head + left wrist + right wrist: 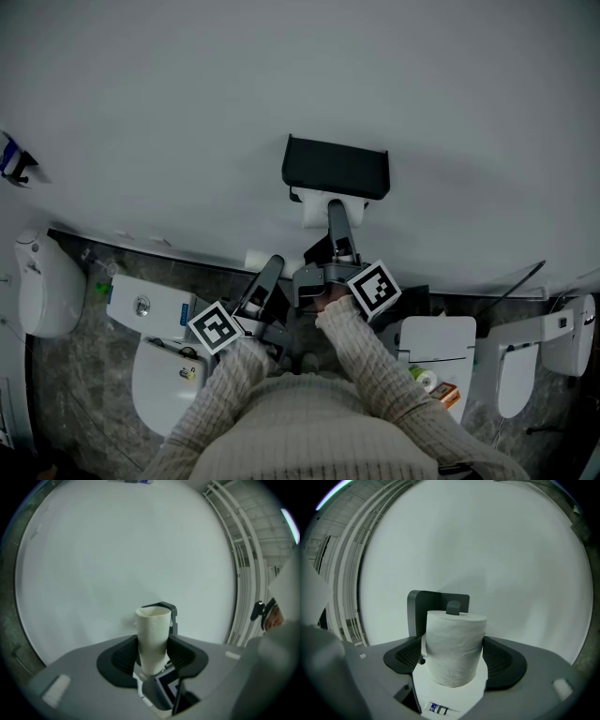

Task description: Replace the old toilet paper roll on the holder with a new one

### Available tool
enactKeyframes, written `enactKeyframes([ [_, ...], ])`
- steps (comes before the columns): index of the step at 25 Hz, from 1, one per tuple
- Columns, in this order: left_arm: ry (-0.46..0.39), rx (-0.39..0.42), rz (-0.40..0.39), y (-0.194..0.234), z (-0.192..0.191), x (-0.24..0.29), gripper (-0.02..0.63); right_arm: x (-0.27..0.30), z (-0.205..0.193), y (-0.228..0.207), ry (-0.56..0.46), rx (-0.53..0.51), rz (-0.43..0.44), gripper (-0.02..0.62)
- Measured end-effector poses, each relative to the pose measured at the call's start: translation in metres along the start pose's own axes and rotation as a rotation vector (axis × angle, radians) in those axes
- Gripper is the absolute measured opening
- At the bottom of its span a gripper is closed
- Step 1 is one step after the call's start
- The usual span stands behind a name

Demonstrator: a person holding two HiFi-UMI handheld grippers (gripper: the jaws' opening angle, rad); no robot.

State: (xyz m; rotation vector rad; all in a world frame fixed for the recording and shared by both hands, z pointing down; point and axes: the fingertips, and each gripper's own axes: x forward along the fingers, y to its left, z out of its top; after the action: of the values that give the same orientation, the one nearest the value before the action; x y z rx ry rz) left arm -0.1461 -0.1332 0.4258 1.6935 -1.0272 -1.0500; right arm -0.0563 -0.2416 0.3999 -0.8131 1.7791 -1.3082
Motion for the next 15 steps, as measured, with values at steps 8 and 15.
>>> enactKeyframes([
  [8,0.018,0.001,-0.016,-0.007,-0.010,-0.001,0.175,-0.012,-0.011,0.007,0.137,-0.097,0.011,0.402],
  [15,0.020,0.001,-0.019,-0.008,-0.015,-0.005,0.175,-0.037,-0.018,-0.004,0.238,-0.128,-0.029,0.400],
])
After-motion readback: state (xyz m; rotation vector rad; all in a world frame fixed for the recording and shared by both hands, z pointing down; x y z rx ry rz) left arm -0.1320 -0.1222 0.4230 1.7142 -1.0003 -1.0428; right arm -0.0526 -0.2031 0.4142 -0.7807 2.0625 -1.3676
